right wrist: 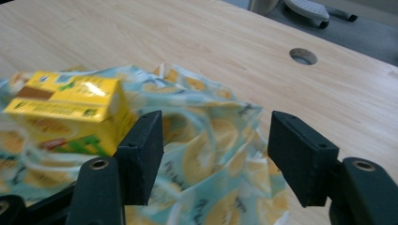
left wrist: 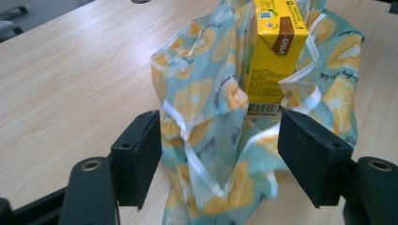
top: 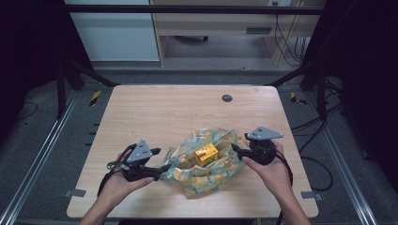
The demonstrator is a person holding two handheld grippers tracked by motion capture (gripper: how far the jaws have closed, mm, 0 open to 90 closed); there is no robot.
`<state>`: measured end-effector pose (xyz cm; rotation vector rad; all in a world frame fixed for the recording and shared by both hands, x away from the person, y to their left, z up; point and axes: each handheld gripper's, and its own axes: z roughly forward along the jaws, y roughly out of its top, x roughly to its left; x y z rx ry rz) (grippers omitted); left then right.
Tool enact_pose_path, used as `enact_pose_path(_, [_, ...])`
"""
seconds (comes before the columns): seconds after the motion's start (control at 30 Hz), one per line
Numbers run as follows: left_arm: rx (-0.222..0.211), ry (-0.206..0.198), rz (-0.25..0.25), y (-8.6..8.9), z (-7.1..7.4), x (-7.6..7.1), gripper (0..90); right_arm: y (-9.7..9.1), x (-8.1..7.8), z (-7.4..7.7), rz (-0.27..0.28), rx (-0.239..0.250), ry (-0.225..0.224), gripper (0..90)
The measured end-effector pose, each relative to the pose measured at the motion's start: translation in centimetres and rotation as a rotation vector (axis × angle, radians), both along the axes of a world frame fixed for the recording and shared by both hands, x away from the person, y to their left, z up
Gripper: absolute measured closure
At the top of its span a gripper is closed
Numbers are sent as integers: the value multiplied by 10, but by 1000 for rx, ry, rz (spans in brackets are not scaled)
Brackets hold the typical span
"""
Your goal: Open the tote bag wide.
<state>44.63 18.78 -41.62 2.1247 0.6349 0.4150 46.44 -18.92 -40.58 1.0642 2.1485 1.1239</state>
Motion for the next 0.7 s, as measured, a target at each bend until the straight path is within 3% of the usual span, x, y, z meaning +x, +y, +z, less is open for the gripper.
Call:
enact_pose_path(0.23, [28,42,-35,-28,-10,31,342,5,-15,-7,46,-31,25,353])
enact_pose_path(0.37, [39,54,-30,-33,-14,39,373,9,-13,-9,63,-46,23,354])
enact_pose_path(0.47, [52,69,-51,-40,-16,44,402,12,-9,-10,45,-33,20,379])
enact_pose_path(0.53, [70,75,-58,-45,-18,47,412,16,-5,-14,51,-43,41,356])
enact_pose_path(0.57, [82,77,-66,-47,-19,49,424,20,-3,-21,60,-59,90,291])
enact_pose_path(0.6, [93,83,-74,-52,-21,51,438,22,-3,-25,65,-66,108,259])
enact_pose_path(0.7, [126,85,-81,-58,-25,52,527,26,-7,-37,87,-98,135,219])
